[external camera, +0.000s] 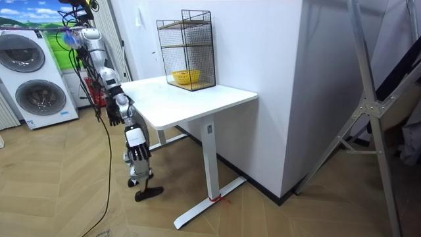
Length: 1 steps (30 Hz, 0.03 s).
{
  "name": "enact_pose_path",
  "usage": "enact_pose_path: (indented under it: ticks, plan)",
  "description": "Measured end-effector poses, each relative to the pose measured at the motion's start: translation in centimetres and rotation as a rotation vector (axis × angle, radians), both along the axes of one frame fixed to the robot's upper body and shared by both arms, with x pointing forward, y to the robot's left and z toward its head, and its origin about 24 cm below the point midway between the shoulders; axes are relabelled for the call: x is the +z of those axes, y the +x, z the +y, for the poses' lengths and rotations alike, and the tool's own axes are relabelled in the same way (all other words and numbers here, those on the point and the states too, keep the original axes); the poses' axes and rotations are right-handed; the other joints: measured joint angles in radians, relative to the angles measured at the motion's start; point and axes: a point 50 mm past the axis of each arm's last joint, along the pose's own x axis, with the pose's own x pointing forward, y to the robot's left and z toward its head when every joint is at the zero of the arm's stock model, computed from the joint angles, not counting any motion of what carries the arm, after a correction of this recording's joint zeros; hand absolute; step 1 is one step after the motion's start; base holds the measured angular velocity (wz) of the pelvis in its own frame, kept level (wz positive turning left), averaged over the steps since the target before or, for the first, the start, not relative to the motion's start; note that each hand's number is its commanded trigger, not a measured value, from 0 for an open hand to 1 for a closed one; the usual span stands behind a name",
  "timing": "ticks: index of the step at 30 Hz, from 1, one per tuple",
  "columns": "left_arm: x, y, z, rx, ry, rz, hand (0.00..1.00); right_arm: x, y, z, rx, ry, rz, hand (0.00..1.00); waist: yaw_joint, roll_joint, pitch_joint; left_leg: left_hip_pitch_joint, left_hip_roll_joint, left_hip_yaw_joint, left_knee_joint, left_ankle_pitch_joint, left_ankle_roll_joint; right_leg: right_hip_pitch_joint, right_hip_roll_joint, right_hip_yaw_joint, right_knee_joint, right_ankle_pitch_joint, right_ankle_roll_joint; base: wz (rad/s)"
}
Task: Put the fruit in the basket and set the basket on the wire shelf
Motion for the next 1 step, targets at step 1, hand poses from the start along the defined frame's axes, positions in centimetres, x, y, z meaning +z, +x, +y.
enact_pose_path:
  ticks: [1]
  plan:
    - [-0.02,0.0,-0.07,-0.005,-0.004,0.001,0.0,-0.02,-0.03,0.06,0.013,0.001,0.009,0.0,0.0,0.0,-0.0002,0.0,0.0,0.0,0.0,0.0,0.0,0.0,0.001,0.001,0.0,0.0,0.0,0.0]
